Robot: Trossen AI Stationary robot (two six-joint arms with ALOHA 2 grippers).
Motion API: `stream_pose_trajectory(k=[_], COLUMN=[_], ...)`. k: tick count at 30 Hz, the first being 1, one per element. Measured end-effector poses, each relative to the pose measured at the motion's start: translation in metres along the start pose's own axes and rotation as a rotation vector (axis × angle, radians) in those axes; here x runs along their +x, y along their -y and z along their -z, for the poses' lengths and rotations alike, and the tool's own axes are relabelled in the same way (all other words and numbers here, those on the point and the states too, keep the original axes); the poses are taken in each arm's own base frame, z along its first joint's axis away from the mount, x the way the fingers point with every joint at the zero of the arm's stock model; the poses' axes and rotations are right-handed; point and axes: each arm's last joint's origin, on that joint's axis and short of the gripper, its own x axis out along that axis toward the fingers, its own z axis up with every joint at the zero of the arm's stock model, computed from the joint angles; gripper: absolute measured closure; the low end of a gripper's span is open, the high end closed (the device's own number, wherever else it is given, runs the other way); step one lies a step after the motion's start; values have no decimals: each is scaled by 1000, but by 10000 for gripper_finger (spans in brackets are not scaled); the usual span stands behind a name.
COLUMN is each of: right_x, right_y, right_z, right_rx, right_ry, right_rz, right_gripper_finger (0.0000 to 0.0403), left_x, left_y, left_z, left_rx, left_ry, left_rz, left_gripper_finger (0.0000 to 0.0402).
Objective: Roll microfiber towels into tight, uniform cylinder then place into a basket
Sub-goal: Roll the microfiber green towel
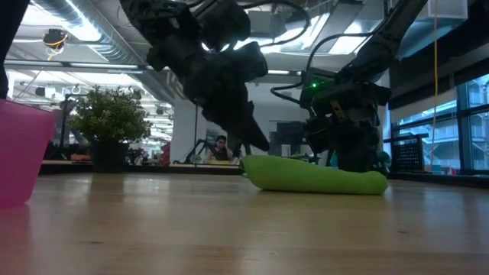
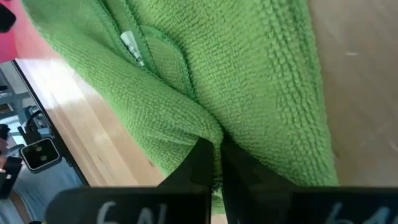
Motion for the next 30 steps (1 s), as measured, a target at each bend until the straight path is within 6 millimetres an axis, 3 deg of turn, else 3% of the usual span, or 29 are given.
stream_pose_trajectory(k=[12, 30], right_x=[0, 0], right_y=[0, 0], right_z=[0, -1], right_rx=[-16, -21], right_ry=[1, 5], right_rz=[0, -2], right_gripper_finger=[389, 389], left_x=[4, 14], left_y=[18, 19], left_z=[4, 12], left_rx=[-38, -31], left_ry=[-45, -79], left_rz=[-8, -31], left_gripper_finger=[305, 305])
